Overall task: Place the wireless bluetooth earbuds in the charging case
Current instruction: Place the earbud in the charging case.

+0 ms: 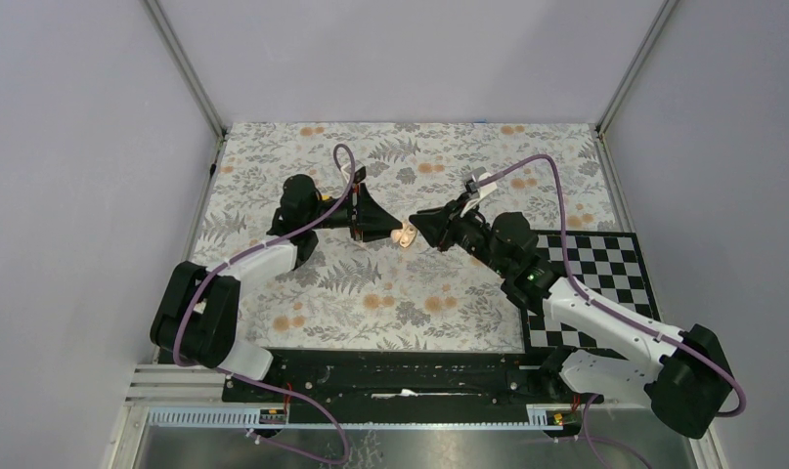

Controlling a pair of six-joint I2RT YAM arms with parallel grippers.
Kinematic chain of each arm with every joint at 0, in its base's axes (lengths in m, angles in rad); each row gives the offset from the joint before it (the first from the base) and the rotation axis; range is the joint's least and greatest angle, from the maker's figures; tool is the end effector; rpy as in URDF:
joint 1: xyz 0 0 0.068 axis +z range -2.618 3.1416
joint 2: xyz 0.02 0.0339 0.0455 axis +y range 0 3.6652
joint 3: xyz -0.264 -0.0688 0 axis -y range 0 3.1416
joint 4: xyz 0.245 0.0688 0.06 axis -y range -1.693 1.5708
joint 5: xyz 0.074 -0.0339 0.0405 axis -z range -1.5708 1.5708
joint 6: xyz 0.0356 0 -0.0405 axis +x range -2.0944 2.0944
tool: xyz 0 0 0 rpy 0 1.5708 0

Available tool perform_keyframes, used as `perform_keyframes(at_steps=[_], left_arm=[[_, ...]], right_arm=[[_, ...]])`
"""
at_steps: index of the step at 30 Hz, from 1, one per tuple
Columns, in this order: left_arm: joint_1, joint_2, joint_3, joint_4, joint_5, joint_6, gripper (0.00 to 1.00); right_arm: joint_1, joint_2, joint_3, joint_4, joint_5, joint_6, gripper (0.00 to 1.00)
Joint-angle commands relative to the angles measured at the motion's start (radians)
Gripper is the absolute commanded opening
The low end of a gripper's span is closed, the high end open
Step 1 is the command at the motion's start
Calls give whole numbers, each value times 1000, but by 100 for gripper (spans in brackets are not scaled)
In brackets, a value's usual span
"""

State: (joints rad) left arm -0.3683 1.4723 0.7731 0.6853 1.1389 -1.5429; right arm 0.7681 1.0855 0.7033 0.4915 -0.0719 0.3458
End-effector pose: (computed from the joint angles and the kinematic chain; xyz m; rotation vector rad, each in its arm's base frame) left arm 0.2767 -0.1414 0.2632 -0.0528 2.1887 -2.1749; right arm 0.1819 0.1793 0.3233 -0.3818 1.4873 0.9517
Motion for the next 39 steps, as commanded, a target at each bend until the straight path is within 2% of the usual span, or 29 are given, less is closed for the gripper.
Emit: perform_keyframes(at_steps=[1, 19, 27, 31, 39], left_arm=[[-1, -14, -9, 152, 12, -99, 0], [-1, -1, -33, 126, -15, -139, 0], [-1, -6, -25, -58, -14, -81, 0], [-6, -13, 10, -202, -13, 5, 0], [-6, -9, 15, -226, -19, 3, 0]], right_arm=[[12, 9, 2, 75, -4, -6, 23], [12, -10, -14, 100, 13, -16, 23], [12, 3, -16, 105, 2, -33, 23], [12, 8, -27, 118, -7, -30, 23], [13, 29, -45, 131, -34, -23, 23]])
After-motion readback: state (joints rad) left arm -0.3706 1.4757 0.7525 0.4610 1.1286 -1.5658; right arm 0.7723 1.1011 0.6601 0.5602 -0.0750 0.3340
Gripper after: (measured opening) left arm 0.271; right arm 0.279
